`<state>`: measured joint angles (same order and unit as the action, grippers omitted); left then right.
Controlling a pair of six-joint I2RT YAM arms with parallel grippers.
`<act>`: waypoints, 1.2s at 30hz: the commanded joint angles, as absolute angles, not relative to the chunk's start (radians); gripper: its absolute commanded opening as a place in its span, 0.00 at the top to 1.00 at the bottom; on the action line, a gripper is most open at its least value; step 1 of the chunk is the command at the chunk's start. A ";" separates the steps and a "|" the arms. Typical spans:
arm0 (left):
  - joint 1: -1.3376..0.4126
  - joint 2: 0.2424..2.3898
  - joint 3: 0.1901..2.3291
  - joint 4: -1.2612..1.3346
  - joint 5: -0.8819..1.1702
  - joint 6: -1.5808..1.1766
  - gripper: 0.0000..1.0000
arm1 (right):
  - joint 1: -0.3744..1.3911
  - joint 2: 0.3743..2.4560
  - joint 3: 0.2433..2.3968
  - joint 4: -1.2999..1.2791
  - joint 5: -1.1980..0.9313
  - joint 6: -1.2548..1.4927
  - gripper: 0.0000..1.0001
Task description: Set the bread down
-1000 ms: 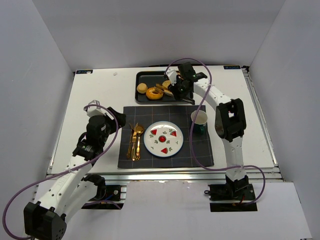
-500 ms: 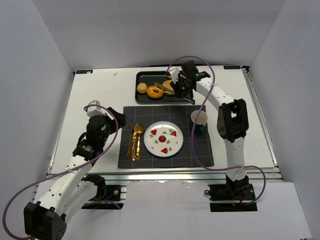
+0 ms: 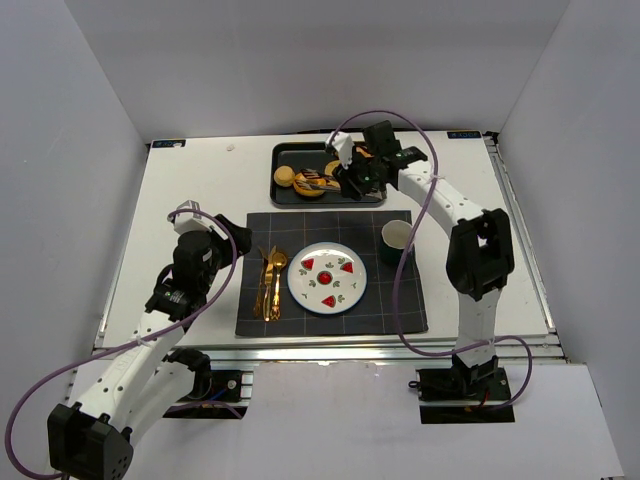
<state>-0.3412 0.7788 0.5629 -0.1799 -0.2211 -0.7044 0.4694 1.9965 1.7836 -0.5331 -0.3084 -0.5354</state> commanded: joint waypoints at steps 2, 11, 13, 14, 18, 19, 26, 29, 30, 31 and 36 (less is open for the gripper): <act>-0.334 0.770 0.578 -0.173 -0.222 -0.707 0.19 | 0.476 2.028 1.809 -0.519 -0.275 -0.566 0.52; -0.334 0.767 0.572 -0.172 -0.224 -0.707 0.18 | 0.488 2.062 1.838 -0.503 -0.215 -0.586 0.50; -0.334 0.769 0.571 -0.170 -0.224 -0.707 0.18 | 0.489 2.068 1.838 -0.506 -0.210 -0.592 0.49; -0.334 0.770 0.569 -0.167 -0.224 -0.707 0.18 | 0.492 2.071 1.839 -0.512 -0.210 -0.600 0.49; -0.334 0.770 0.568 -0.166 -0.221 -0.707 0.18 | 0.500 2.085 1.842 -0.522 -0.209 -0.620 0.52; -0.334 0.770 0.569 -0.167 -0.222 -0.707 0.18 | 0.503 2.089 1.842 -0.522 -0.204 -0.624 0.54; -0.334 0.767 0.574 -0.175 -0.225 -0.707 0.18 | 0.514 2.112 1.878 -0.551 -0.192 -0.647 0.73; -0.334 0.761 0.574 -0.175 -0.227 -0.707 0.18 | 0.509 2.066 1.855 -0.535 -0.199 -0.649 0.83; -0.334 0.759 0.574 -0.175 -0.229 -0.709 0.18 | 0.506 2.022 1.824 -0.517 -0.215 -0.640 0.85; -0.334 0.761 0.574 -0.175 -0.230 -0.709 0.18 | 0.500 1.999 1.809 -0.506 -0.224 -0.635 0.85; -0.334 0.762 0.575 -0.166 -0.227 -0.709 0.18 | 0.480 1.801 1.694 -0.491 -0.305 -0.620 0.89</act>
<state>-0.3412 0.7769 0.5629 -0.1795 -0.2214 -0.7074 0.4953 1.9827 1.7180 -0.5404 -0.2287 -0.6312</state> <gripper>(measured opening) 0.815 0.295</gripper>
